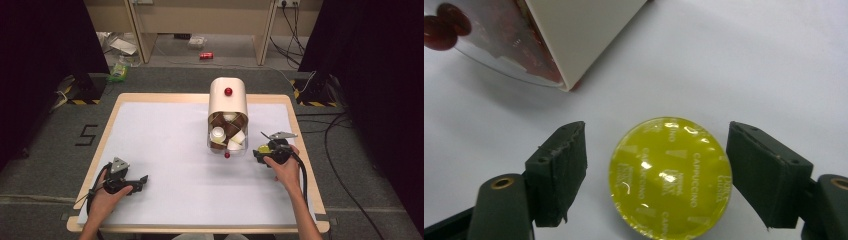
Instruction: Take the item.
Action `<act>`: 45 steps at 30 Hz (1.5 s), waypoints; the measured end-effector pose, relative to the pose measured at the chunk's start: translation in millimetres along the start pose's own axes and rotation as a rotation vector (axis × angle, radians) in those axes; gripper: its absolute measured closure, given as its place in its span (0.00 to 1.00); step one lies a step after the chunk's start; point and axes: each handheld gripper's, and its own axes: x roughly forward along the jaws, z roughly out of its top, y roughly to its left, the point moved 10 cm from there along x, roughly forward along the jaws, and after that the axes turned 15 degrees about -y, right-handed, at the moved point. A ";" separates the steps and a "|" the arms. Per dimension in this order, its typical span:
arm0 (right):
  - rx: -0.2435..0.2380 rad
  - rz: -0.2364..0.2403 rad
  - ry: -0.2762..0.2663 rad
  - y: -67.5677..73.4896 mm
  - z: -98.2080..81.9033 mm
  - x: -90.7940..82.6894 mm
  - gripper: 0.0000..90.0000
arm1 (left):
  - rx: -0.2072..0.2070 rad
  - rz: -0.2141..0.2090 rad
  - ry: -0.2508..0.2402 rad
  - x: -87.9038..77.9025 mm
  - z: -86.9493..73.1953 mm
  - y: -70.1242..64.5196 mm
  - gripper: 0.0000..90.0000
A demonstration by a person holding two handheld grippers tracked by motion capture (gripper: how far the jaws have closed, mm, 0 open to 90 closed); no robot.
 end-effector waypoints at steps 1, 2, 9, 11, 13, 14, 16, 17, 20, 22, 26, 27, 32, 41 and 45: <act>-0.002 -0.002 -0.004 -0.1 1.0 -1.6 0.28 | 0.000 0.000 0.000 0.0 0.0 0.0 0.12; 0.009 -0.002 -0.008 0.9 2.0 -3.2 0.26 | -0.001 0.000 0.000 0.0 0.0 0.0 0.12; 0.013 -0.010 -0.025 -1.7 5.1 -11.7 0.24 | 0.000 0.000 0.000 0.0 0.0 0.0 0.12; 0.021 -0.010 -0.026 -0.7 4.7 -14.3 0.23 | 0.000 0.000 0.000 0.0 0.0 0.0 0.12; 0.015 -0.009 -0.028 -0.7 4.5 -17.1 0.23 | -0.001 0.000 0.000 0.0 0.0 0.0 0.12; 0.019 -0.009 -0.031 0.0 4.4 -18.4 0.23 | -0.001 0.000 0.000 0.0 0.0 0.0 0.12; 0.017 -0.009 -0.033 0.8 4.0 -21.2 0.22 | -0.001 0.000 0.000 0.0 0.0 0.0 0.12; 0.019 -0.008 -0.034 1.8 3.6 -22.7 0.22 | 0.000 0.000 0.000 0.0 0.0 0.0 0.12; 0.019 -0.006 -0.035 3.9 2.4 -25.9 0.21 | 0.000 0.000 0.000 0.0 0.0 0.0 0.12; 0.015 -0.003 -0.036 5.5 1.3 -28.3 0.21 | 0.000 0.000 0.000 0.0 0.0 0.0 0.12; 0.008 -0.002 -0.040 7.6 0.2 -33.1 0.21 | -0.001 0.000 0.000 0.0 0.0 0.0 0.12; 0.011 -0.003 -0.040 8.3 -0.4 -34.5 0.21 | -0.001 0.000 0.000 0.0 0.0 0.0 0.12; 0.005 -0.003 -0.040 9.9 -3.6 -40.7 0.21 | 0.000 0.000 0.000 0.0 0.0 0.0 0.12; 0.002 -0.009 -0.038 11.9 -11.0 -50.2 0.21 | 0.000 0.000 0.000 0.0 0.0 0.0 0.12; -0.004 -0.007 -0.037 13.9 -15.3 -53.5 0.21 | 0.000 0.000 0.000 0.0 0.0 0.0 0.12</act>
